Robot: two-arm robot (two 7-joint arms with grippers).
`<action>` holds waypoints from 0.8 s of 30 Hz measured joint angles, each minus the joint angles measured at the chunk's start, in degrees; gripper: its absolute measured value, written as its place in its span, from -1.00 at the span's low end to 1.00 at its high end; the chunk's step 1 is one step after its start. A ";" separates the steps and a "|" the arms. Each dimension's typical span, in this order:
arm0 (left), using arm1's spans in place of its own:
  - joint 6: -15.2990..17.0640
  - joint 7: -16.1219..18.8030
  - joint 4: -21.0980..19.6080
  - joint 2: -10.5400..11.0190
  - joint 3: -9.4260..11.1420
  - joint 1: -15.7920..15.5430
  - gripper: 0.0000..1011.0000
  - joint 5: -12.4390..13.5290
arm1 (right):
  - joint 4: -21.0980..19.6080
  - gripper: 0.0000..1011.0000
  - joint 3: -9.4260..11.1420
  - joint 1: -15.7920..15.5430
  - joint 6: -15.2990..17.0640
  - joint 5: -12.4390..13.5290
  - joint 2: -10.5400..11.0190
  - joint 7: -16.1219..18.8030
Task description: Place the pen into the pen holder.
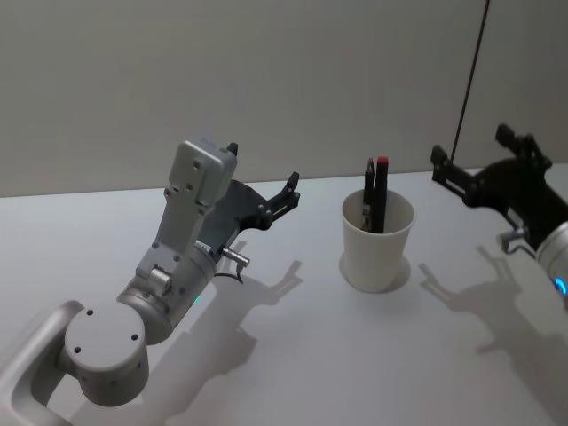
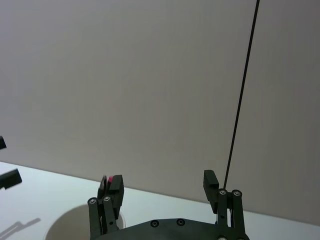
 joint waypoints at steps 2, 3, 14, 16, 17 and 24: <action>0.01 0.00 0.00 0.00 0.00 0.00 0.98 0.00 | 0.68 0.98 0.11 -1.33 -1.60 -0.33 -0.31 0.17; 0.01 0.00 0.00 0.00 0.00 0.00 0.98 0.00 | 0.90 0.98 0.15 -1.72 -2.17 -0.44 -0.40 0.23; 0.02 0.01 0.00 0.00 0.00 0.00 0.98 0.00 | 3.15 0.98 0.54 -6.02 -7.58 -1.54 -1.36 0.76; 0.02 0.01 0.00 0.00 0.00 0.00 0.98 0.00 | 3.22 0.98 0.55 -6.15 -7.75 -1.57 -1.39 0.79; 0.03 0.01 0.00 0.00 0.00 0.00 0.98 0.00 | 3.25 0.98 0.55 -6.23 -7.82 -1.58 -1.40 0.79; 0.02 0.01 0.00 0.00 0.00 0.00 0.98 0.01 | 3.27 0.98 0.56 -6.27 -7.86 -1.58 -1.40 0.80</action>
